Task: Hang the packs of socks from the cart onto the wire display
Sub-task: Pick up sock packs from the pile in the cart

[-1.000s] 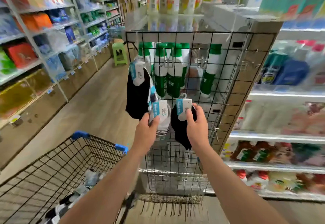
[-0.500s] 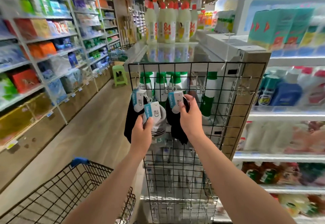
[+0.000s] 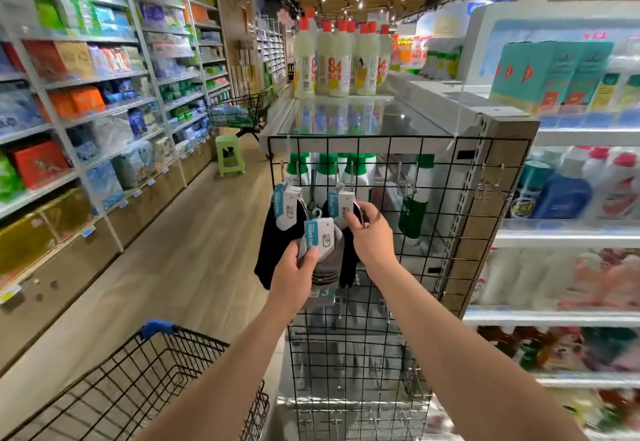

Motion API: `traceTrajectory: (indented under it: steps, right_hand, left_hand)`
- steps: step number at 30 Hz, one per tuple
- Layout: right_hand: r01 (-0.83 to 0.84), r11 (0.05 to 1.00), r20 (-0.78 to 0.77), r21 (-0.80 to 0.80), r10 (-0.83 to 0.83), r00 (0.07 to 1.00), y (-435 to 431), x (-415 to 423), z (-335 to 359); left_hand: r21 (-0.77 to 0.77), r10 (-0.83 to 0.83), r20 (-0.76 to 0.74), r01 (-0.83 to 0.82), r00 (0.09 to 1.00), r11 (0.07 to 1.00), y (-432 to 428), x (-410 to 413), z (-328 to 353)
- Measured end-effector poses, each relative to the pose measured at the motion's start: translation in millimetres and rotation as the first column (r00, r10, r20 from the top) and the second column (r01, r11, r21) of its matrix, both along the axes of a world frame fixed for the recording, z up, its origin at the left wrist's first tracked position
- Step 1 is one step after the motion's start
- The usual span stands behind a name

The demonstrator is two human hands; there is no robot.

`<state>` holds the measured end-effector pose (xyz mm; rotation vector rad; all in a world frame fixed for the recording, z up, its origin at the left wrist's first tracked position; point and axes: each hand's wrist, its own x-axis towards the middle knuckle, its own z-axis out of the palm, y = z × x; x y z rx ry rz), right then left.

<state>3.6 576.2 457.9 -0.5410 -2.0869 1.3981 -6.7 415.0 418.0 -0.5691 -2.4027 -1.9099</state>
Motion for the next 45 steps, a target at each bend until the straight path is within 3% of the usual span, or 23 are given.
traceTrajectory:
  steps: [3,6,8,12,14,18,23,29,34,38,41,45]
  right_hand:
    - [0.055,0.997,0.009,0.050,-0.055,0.998,-5,3,-4]
    - [0.149,0.987,-0.118,0.067,-0.141,0.983,-15,23,-10]
    - [0.100,0.994,-0.194,0.047,-0.090,0.977,-24,39,-19]
    - [-0.174,0.981,-0.099,-0.090,0.165,0.981,-38,55,-32]
    - [-0.200,0.972,-0.074,-0.122,0.192,0.979,-38,54,-36]
    - [-0.102,0.994,-0.097,-0.044,0.098,0.990,-33,52,-33]
    - [0.004,0.999,-0.193,-0.052,-0.014,0.981,-29,50,-24]
    - [0.083,0.986,-0.200,-0.141,-0.111,0.974,-28,31,-15]
    - [0.027,0.998,-0.154,-0.062,-0.036,0.987,-19,20,-7]
    - [0.208,0.977,-0.094,0.052,-0.202,0.975,-8,8,-6]
    - [0.296,0.944,-0.133,0.145,-0.278,0.951,-12,10,-6]
    - [0.223,0.969,-0.175,0.105,-0.203,0.963,-23,16,-12]
  left_hand:
    - [0.013,-0.021,0.003,0.021,1.000,1.000,-2,0,-1]
    - [0.040,-0.042,0.006,0.042,0.999,0.998,-2,0,-1]
    - [0.044,-0.054,-0.001,0.054,0.999,0.998,-1,1,0]
    - [0.023,-0.094,-0.012,0.095,0.995,0.995,4,2,3]
    - [-0.005,-0.127,-0.011,0.127,0.992,0.992,6,2,3]
    - [-0.028,-0.118,-0.037,0.117,0.992,0.993,5,-1,5]
    - [-0.014,0.024,-0.124,-0.026,0.992,1.000,-5,-12,0]
    - [-0.065,-0.039,-0.081,0.034,0.996,0.997,-3,-12,3]
    - [-0.063,-0.038,-0.064,0.034,0.997,0.997,3,-15,4]
    - [-0.067,-0.060,-0.059,0.056,0.996,0.996,4,-17,3]
    - [-0.074,-0.058,-0.058,0.053,0.997,0.996,5,-19,3]
    - [-0.081,-0.041,-0.049,0.037,0.998,0.996,7,-20,5]
